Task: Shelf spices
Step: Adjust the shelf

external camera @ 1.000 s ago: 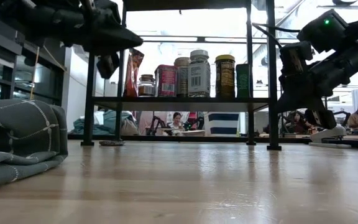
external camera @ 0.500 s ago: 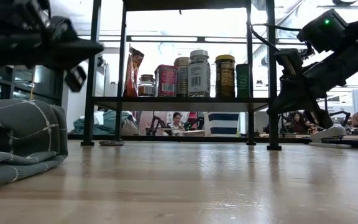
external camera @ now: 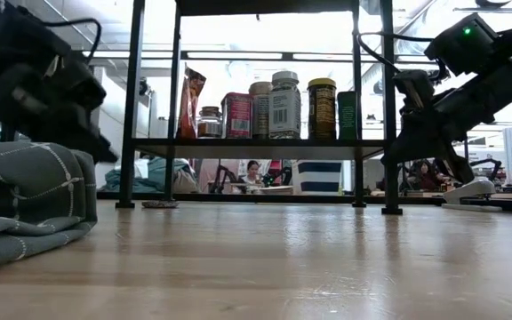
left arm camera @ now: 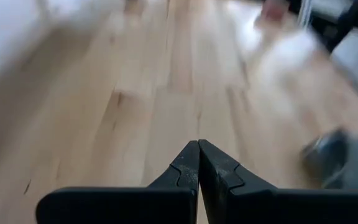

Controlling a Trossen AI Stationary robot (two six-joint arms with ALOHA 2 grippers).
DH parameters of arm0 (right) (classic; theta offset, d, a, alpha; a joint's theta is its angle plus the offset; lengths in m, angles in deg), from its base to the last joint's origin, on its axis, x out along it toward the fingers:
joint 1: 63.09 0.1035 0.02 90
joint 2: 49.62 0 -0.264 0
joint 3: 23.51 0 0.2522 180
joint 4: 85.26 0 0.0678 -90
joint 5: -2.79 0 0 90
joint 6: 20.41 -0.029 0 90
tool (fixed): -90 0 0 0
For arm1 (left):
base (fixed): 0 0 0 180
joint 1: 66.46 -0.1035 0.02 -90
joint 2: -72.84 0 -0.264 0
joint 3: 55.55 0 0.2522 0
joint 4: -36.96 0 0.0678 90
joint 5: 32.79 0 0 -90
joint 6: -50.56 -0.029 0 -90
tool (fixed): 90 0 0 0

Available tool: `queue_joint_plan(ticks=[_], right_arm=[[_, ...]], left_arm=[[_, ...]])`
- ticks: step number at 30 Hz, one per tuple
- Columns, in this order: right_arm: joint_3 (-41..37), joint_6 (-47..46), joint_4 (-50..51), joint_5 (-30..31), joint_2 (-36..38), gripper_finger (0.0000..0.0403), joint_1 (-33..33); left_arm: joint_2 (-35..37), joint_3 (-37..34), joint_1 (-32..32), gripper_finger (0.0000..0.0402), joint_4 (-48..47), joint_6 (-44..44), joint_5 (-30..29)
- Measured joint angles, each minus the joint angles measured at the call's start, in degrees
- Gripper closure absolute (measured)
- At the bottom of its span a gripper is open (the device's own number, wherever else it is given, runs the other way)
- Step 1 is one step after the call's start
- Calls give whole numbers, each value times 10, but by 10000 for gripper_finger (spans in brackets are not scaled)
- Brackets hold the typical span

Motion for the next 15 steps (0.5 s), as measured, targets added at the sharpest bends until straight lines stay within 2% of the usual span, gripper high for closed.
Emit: queue_joint_plan(ticks=[4,8,11,15], right_arm=[[0,8,-2,0,0,403,0],[0,9,-16,-6,0,403,0],[0,19,-25,-6,0,403,0],[0,19,-53,-1,0,403,0]], left_arm=[[0,0,0,401,-80,-30,-11],[0,0,0,399,-173,14,-26],[1,2,0,397,-203,42,-26],[1,2,0,397,-196,43,-27]])
